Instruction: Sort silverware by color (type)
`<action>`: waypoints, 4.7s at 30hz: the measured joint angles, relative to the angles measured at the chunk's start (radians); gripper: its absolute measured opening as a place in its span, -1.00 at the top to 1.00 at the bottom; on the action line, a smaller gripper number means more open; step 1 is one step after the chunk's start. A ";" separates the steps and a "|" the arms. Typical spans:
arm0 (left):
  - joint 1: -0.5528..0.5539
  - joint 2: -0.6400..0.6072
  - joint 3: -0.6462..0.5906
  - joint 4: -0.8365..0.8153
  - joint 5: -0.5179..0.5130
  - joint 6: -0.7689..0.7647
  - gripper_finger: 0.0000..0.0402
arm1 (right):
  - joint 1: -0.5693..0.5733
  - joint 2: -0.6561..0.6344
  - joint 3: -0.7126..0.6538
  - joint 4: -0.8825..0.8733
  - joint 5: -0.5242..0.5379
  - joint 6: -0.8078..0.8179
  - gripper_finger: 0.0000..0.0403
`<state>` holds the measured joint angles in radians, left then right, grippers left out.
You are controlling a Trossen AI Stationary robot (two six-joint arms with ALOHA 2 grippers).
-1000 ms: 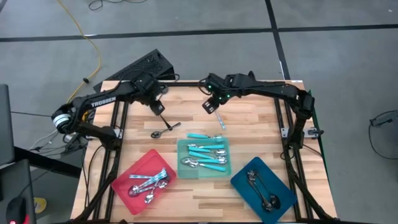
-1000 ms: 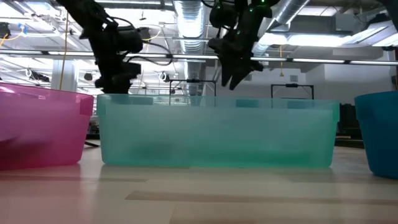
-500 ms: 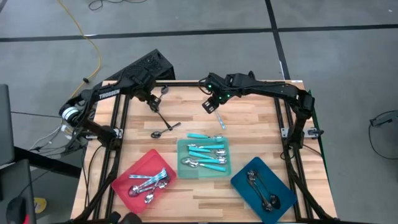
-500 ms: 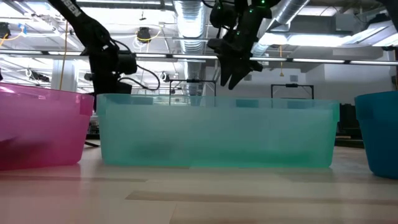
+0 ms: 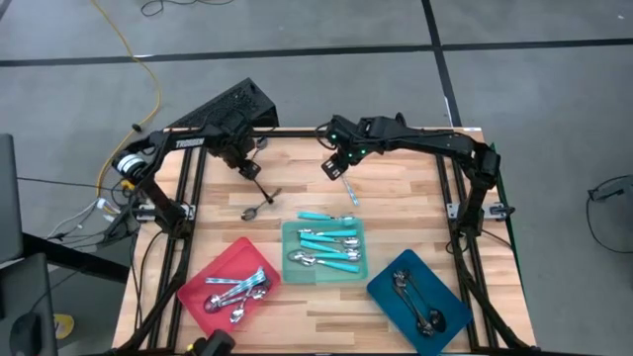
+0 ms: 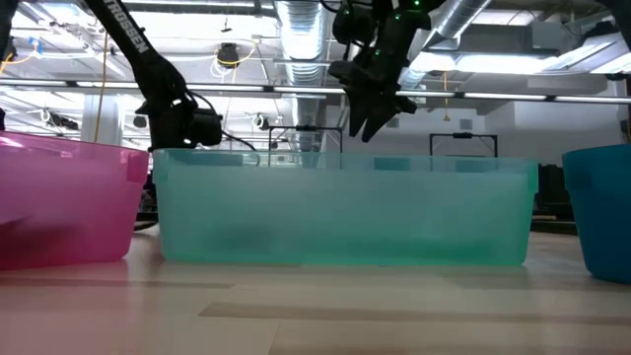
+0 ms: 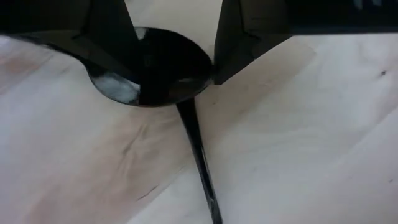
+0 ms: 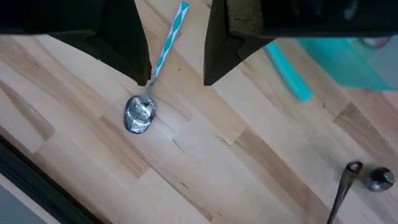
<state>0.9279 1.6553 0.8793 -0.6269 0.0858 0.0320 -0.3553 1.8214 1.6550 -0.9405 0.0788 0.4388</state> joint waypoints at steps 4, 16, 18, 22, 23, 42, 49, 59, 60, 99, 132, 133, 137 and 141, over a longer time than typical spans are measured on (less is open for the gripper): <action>0.002 0.010 0.002 -0.010 0.001 0.017 0.28 | 0.000 0.000 0.000 0.000 0.000 -0.003 0.16; 0.009 -0.034 -0.001 -0.008 0.154 -0.010 0.95 | 0.000 0.000 0.000 0.000 0.000 -0.029 0.16; 0.009 -0.051 -0.004 -0.019 0.165 -0.023 0.98 | 0.000 0.000 0.000 0.000 0.000 -0.029 0.16; 0.009 -0.109 -0.005 -0.021 0.163 -0.050 1.00 | 0.004 0.000 0.000 0.000 -0.001 -0.029 0.16; 0.009 -0.125 -0.005 -0.020 0.162 -0.054 1.00 | 0.006 0.000 0.000 0.001 0.000 -0.029 0.16; 0.010 -0.407 -0.003 0.245 0.184 -0.173 0.99 | -0.004 0.000 -0.001 0.344 -0.065 0.128 0.14; 0.008 -0.495 -0.003 0.286 0.233 -0.256 1.00 | -0.012 0.000 -0.001 0.527 -0.108 0.076 -0.09; 0.010 -0.601 -0.003 0.364 0.381 -0.272 1.00 | -0.010 0.041 -0.004 0.687 -0.182 0.058 -0.32; 0.010 -0.606 -0.002 0.386 0.409 -0.274 1.00 | -0.011 0.056 -0.004 0.726 -0.196 0.059 -0.32; -0.142 -0.574 -0.002 0.620 0.564 -0.290 1.00 | -0.002 0.105 0.000 0.963 -0.413 0.084 0.64; 0.038 -0.574 0.035 0.353 0.218 -0.099 0.14 | -0.265 0.087 0.080 0.559 -0.172 -0.021 0.86; 0.054 -0.574 0.040 0.343 0.242 -0.112 0.14 | -0.275 0.085 0.100 0.490 -0.150 -0.044 0.86; 0.101 -0.575 0.053 0.286 0.337 -0.142 0.14 | -0.304 0.080 0.166 0.286 -0.074 -0.159 0.86; 0.107 -0.576 0.054 0.221 0.345 -0.102 0.15 | -0.342 0.060 0.216 0.053 0.029 -0.275 0.86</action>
<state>1.0351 1.0794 0.9331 -0.4059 0.4305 -0.0696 -0.6975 1.8813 1.8706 -0.8871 0.1078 0.1641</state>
